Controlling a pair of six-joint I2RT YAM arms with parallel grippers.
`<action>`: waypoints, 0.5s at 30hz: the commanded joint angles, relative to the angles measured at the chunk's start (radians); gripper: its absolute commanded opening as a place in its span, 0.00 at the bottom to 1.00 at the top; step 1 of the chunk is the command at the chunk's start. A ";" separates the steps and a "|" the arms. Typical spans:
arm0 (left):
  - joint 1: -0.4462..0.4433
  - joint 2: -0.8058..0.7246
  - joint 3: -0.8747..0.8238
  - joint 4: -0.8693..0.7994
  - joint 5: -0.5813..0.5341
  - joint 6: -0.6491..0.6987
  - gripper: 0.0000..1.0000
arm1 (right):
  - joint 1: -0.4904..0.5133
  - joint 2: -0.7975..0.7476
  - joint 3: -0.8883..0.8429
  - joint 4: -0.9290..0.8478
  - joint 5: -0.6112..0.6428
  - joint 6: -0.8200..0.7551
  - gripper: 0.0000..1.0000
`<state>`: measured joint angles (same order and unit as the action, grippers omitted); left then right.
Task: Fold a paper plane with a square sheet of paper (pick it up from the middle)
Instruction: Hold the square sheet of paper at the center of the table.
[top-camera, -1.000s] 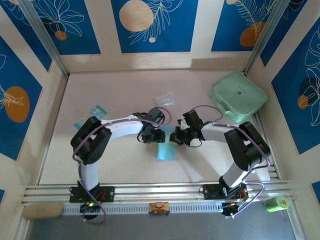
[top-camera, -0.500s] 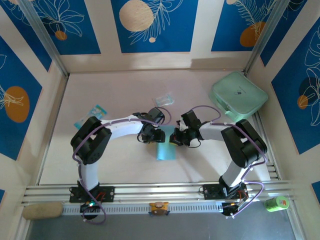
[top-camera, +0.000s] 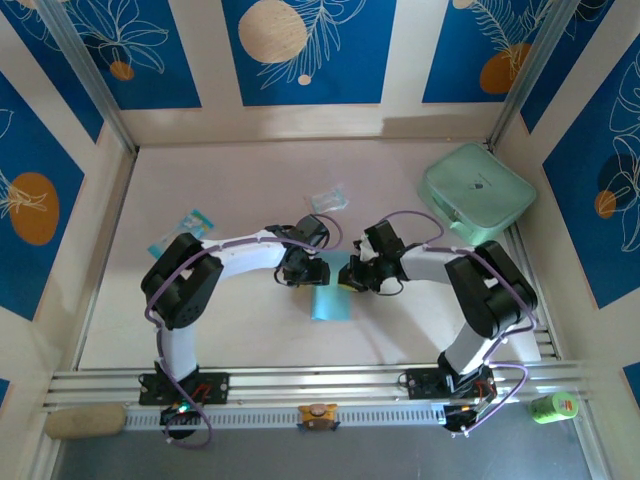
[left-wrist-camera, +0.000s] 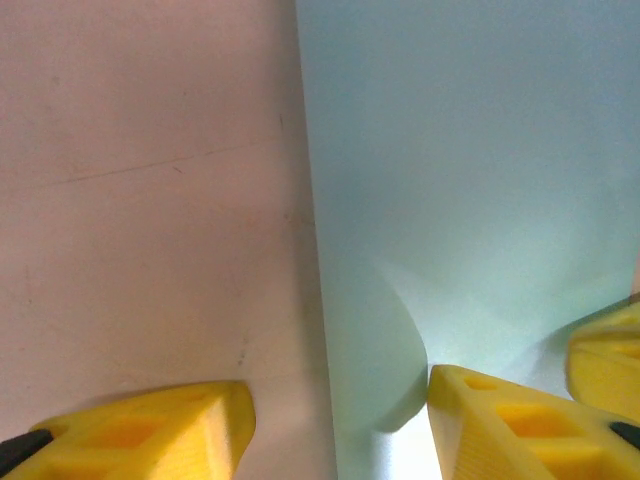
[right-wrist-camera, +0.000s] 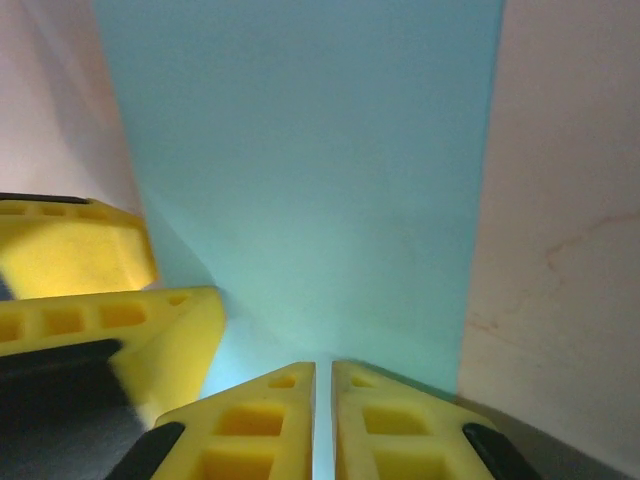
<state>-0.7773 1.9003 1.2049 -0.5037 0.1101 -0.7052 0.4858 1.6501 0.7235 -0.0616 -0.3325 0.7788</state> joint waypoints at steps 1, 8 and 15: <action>0.004 0.073 -0.039 0.042 -0.069 0.016 0.55 | -0.016 -0.076 -0.008 -0.028 -0.021 0.007 0.13; 0.007 0.068 -0.049 0.057 -0.063 0.004 0.55 | -0.064 -0.153 -0.056 -0.065 0.048 0.026 0.14; 0.008 0.063 -0.053 0.061 -0.064 -0.035 0.55 | -0.103 -0.191 -0.083 -0.067 0.041 0.028 0.14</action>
<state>-0.7773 1.8980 1.2007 -0.4980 0.1101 -0.7250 0.3904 1.4910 0.6510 -0.1047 -0.2901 0.7979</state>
